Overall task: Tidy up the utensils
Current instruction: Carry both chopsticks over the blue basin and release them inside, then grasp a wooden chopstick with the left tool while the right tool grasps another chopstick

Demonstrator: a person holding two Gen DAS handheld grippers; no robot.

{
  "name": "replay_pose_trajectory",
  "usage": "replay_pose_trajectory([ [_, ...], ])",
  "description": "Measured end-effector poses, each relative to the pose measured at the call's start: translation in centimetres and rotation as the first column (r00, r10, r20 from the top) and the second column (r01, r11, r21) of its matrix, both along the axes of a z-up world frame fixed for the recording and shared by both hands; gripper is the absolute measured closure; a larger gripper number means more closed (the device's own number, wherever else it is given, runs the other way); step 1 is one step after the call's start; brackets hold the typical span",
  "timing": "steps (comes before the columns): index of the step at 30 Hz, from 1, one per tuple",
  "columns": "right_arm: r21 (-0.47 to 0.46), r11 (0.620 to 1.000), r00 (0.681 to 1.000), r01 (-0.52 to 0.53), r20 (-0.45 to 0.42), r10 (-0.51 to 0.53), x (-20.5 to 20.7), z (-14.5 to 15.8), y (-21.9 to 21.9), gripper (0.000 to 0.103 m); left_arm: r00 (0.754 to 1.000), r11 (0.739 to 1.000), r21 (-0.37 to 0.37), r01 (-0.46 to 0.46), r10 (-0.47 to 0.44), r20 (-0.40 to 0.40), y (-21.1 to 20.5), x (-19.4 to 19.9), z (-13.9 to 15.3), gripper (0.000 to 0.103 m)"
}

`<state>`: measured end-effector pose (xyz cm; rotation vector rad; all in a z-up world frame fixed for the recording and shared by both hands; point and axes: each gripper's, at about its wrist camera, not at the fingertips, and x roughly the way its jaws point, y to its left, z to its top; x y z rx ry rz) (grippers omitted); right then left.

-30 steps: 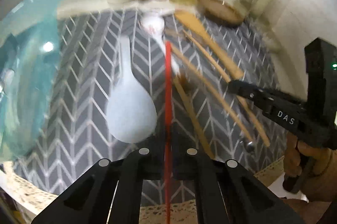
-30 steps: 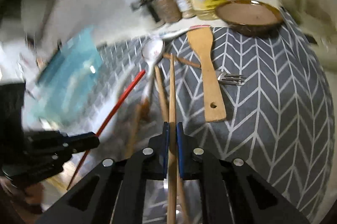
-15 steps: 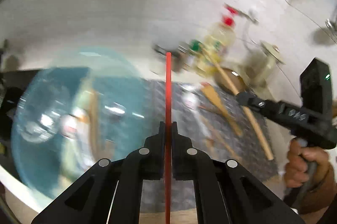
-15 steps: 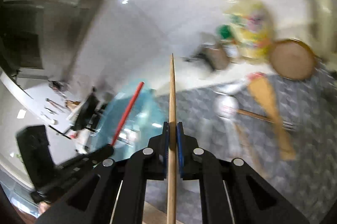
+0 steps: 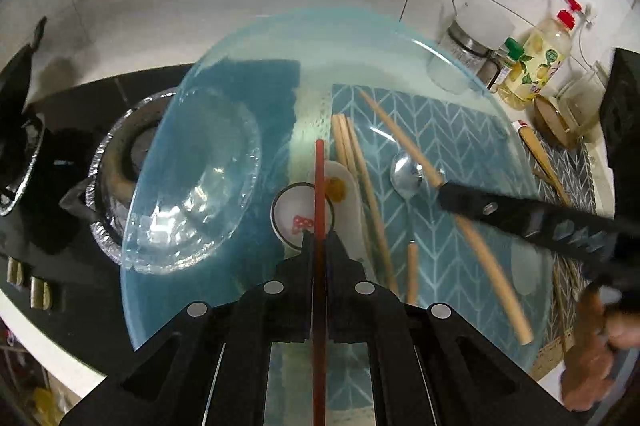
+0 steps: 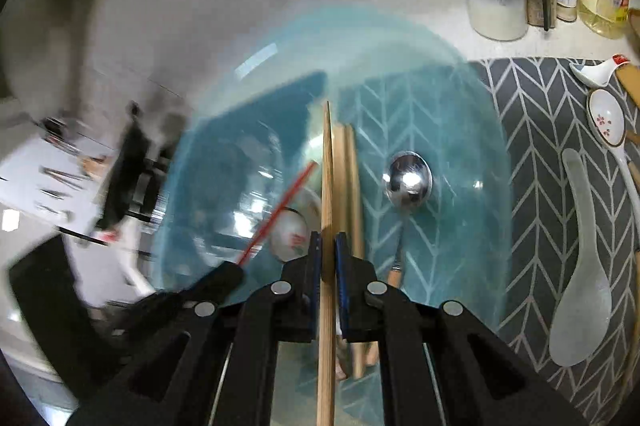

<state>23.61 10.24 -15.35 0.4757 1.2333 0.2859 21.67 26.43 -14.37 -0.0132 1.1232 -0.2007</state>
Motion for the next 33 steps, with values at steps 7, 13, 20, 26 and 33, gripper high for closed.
replay_pose_trajectory([
  [7,-0.142,0.986,0.99,-0.084,-0.126,0.066,1.4,-2.3,3.3,0.094,0.999,1.0,-0.013,0.019,-0.02,-0.049,-0.2,0.4,-1.5,0.095],
  [13,-0.095,0.994,0.995,-0.061,-0.089,0.052,1.4,-0.5,0.8,0.094,1.0,1.0,-0.014,0.005,-0.005,-0.005,0.0,-0.5,0.9,0.08],
  [20,0.066,0.998,0.953,-0.019,0.302,-0.002,-0.6,11.8,-9.5,0.081,0.971,0.989,-0.064,0.132,-0.116,0.211,-5.2,-5.1,10.2,0.064],
  [26,-0.051,0.991,0.798,0.128,0.598,-0.072,-6.2,17.5,-21.9,0.038,0.938,0.948,-0.106,0.299,-0.271,0.217,-14.8,-9.6,9.9,0.047],
  [33,-0.195,0.962,0.91,0.192,0.402,-0.1,-9.2,9.6,-31.1,0.038,0.946,0.941,-0.13,0.312,-0.32,-0.046,-25.2,-10.3,-0.9,0.047],
])
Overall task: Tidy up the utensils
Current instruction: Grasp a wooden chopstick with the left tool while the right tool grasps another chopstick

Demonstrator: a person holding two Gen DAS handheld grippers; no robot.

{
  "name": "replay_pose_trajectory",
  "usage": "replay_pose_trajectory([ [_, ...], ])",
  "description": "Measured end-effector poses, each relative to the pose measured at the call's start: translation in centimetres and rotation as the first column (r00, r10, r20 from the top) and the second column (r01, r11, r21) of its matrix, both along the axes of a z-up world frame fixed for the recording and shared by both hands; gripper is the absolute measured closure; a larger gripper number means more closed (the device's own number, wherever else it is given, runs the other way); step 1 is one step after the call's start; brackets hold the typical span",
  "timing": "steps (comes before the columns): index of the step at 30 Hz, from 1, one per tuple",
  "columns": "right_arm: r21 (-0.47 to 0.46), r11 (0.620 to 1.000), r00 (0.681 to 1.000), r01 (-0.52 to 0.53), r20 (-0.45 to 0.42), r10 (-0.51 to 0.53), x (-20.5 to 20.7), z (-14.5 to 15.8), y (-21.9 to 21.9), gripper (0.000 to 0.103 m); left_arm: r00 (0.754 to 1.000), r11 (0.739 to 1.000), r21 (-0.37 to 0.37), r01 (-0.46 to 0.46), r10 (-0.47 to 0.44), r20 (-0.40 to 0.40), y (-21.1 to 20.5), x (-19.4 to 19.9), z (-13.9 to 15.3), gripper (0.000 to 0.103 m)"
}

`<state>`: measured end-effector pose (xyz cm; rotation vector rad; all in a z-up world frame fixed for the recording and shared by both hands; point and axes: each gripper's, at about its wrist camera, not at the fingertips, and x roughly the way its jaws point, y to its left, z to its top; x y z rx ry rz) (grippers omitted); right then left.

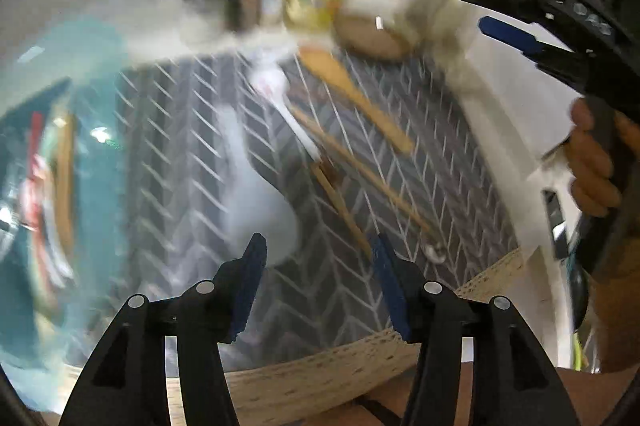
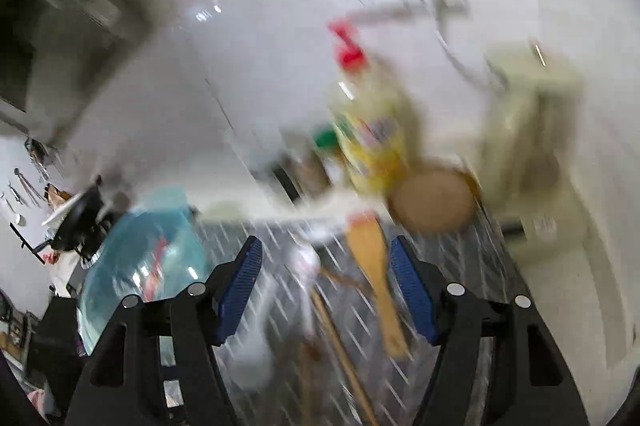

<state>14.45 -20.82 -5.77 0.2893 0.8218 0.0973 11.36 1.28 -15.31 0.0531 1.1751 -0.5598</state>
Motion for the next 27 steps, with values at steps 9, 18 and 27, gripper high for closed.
replay_pose_trajectory([
  [9,-0.056,0.995,0.986,-0.081,-0.152,0.071,-2.9,-7.1,-3.0,0.038,0.993,0.992,0.114,-0.057,0.068,-0.098,-6.7,-0.8,-6.9,0.053],
  [18,-0.094,0.967,0.965,-0.236,-0.136,0.222,-4.7,-9.8,-1.7,0.059,0.987,0.972,0.179,-0.154,0.158,-0.007,-6.2,-1.3,-7.1,0.094],
  [27,-0.082,0.93,0.922,-0.358,-0.186,0.339,-4.4,-14.6,2.3,0.084,0.982,0.975,0.117,-0.19,0.19,0.012,-4.0,-1.0,-3.3,0.096],
])
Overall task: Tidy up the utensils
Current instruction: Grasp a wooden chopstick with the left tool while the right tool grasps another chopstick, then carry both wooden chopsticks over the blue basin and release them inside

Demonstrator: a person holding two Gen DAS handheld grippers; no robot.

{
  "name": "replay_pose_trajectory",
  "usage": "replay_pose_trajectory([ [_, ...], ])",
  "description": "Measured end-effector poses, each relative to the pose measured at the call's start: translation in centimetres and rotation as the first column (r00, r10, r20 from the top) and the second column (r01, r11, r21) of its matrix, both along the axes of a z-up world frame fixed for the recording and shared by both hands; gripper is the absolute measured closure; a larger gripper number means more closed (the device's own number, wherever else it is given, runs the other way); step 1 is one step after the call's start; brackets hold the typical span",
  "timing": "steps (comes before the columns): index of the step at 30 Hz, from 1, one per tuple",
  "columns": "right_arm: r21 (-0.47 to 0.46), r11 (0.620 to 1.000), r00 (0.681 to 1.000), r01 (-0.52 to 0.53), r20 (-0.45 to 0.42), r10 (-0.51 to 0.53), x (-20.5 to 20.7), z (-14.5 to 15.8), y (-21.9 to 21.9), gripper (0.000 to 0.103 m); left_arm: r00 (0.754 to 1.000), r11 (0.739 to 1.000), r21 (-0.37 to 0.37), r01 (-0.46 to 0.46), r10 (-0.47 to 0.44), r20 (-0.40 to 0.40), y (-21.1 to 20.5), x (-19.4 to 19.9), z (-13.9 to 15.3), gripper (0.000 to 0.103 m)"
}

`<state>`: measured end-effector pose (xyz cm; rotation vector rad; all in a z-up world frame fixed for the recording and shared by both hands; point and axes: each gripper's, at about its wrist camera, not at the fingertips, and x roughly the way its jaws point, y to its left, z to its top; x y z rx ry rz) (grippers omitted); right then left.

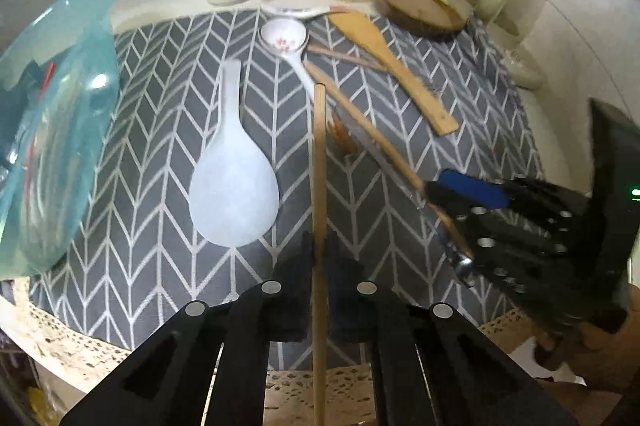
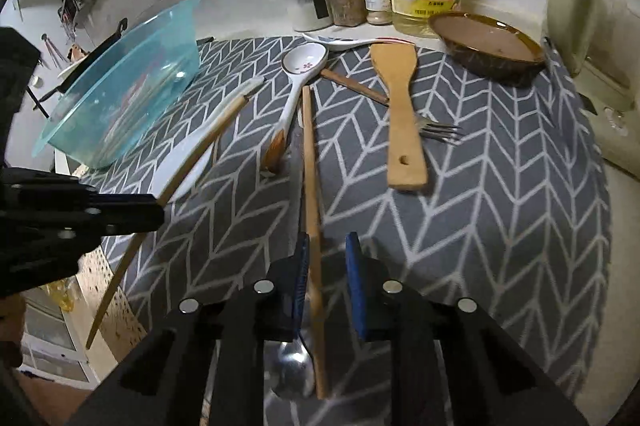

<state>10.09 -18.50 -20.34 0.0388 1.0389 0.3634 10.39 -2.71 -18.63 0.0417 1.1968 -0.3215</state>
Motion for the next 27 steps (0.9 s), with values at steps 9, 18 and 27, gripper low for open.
replay_pose_trajectory([
  [9,-0.117,0.993,0.996,-0.035,0.08,0.044,1.6,-0.6,2.3,0.085,1.0,0.999,-0.038,-0.008,0.009,0.016,1.3,1.0,2.3,0.096],
  [18,-0.043,0.993,0.994,0.111,0.007,-0.11,3.0,1.1,2.6,0.096,0.998,0.993,-0.118,-0.029,0.036,0.057,5.7,1.4,7.0,0.096],
  [27,0.263,0.941,0.972,0.214,0.038,-0.232,5.8,12.2,6.6,0.096,0.982,0.987,-0.14,-0.078,0.1,0.16,16.1,3.6,13.8,0.096],
])
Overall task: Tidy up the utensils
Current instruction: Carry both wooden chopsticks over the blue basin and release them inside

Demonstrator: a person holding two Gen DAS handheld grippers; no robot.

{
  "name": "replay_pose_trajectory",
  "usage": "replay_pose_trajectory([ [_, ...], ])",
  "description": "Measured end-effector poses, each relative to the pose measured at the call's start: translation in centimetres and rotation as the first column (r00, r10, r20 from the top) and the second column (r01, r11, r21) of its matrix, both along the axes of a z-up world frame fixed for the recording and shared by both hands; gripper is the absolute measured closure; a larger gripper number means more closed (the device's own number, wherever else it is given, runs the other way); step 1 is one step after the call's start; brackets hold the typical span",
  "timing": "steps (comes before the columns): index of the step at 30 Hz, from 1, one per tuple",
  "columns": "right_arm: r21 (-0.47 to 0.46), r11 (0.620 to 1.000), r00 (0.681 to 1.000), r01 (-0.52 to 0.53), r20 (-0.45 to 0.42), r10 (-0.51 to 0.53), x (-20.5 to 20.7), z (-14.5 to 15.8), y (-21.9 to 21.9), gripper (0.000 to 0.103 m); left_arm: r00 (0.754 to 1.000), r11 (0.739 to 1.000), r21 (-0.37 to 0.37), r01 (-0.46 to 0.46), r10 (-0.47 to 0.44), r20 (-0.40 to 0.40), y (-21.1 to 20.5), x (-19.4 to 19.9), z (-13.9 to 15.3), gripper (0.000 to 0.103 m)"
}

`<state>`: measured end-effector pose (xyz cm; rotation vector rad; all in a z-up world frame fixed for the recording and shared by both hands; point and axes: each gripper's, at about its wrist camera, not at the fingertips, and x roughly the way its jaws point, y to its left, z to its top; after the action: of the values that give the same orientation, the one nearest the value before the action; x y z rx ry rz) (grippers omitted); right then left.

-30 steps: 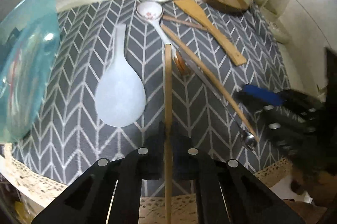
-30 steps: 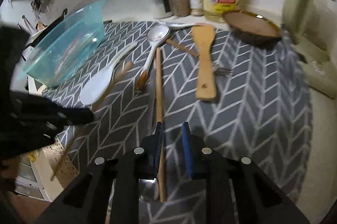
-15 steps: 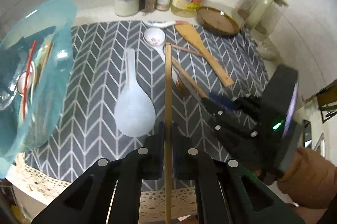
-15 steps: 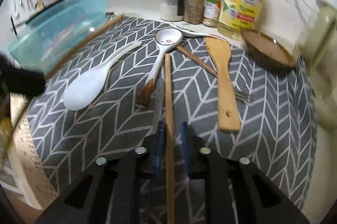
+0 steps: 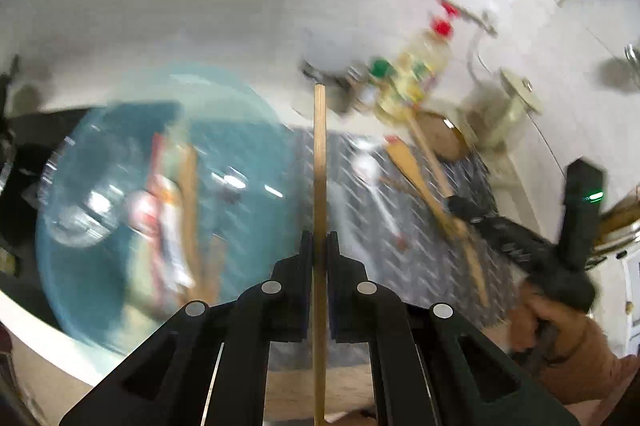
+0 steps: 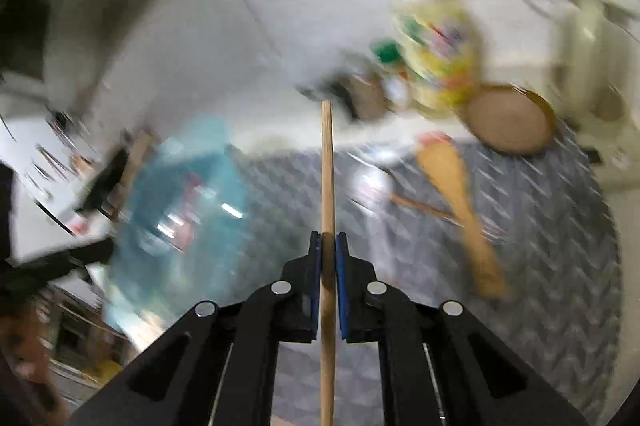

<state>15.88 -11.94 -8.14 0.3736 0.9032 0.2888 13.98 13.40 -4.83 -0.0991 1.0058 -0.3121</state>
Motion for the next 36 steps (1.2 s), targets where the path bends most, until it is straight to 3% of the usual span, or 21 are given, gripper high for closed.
replay_pose_trajectory([
  [4,0.173,0.984,0.999,-0.037,0.041,0.03,2.3,3.6,6.3,0.096,0.998,0.997,0.07,-0.031,0.027,0.055,6.0,2.1,1.6,0.096],
  [8,0.242,0.968,0.997,-0.066,-0.014,0.072,4.3,2.4,13.6,0.096,0.999,0.992,0.112,-0.052,0.05,0.016,10.5,5.2,-0.4,0.096],
  [12,0.183,0.982,0.982,-0.044,-0.174,0.076,6.4,-2.6,19.6,0.096,0.997,0.994,0.102,-0.043,0.05,-0.062,12.5,7.9,-4.4,0.096],
  [17,0.097,0.995,0.944,0.003,-0.328,0.029,8.1,-7.0,22.0,0.095,0.988,0.997,0.078,-0.027,0.038,-0.15,12.8,10.3,-8.3,0.096],
  [21,0.035,0.999,0.919,0.023,-0.395,-0.008,8.9,-8.6,22.6,0.095,0.98,0.996,0.084,-0.028,0.044,-0.195,12.4,11.4,-10.0,0.095],
  [26,0.0,1.0,0.903,-0.026,-0.429,0.023,8.7,-9.0,23.9,0.094,0.971,0.994,0.1,-0.045,0.067,-0.23,12.0,12.2,-11.1,0.091],
  [28,-0.01,1.0,0.912,-0.026,-0.41,0.02,8.5,-8.1,23.3,0.094,0.972,0.992,0.109,-0.061,0.084,-0.219,12.2,12.0,-10.8,0.076],
  [32,0.028,1.0,0.955,-0.013,-0.294,0.021,7.8,-3.8,19.8,0.094,0.986,0.993,0.085,-0.078,0.089,-0.142,11.7,10.7,-7.0,0.074],
  [34,0.083,0.997,0.983,-0.01,-0.183,0.025,7.3,-0.6,17.1,0.094,0.997,0.998,0.046,-0.05,0.052,-0.063,10.4,9.4,-3.6,0.073],
  [36,0.108,0.994,1.0,-0.003,-0.008,0.004,6.3,4.2,13.1,0.089,0.999,1.0,0.022,0.006,-0.007,0.031,8.2,7.7,-0.2,0.059],
])
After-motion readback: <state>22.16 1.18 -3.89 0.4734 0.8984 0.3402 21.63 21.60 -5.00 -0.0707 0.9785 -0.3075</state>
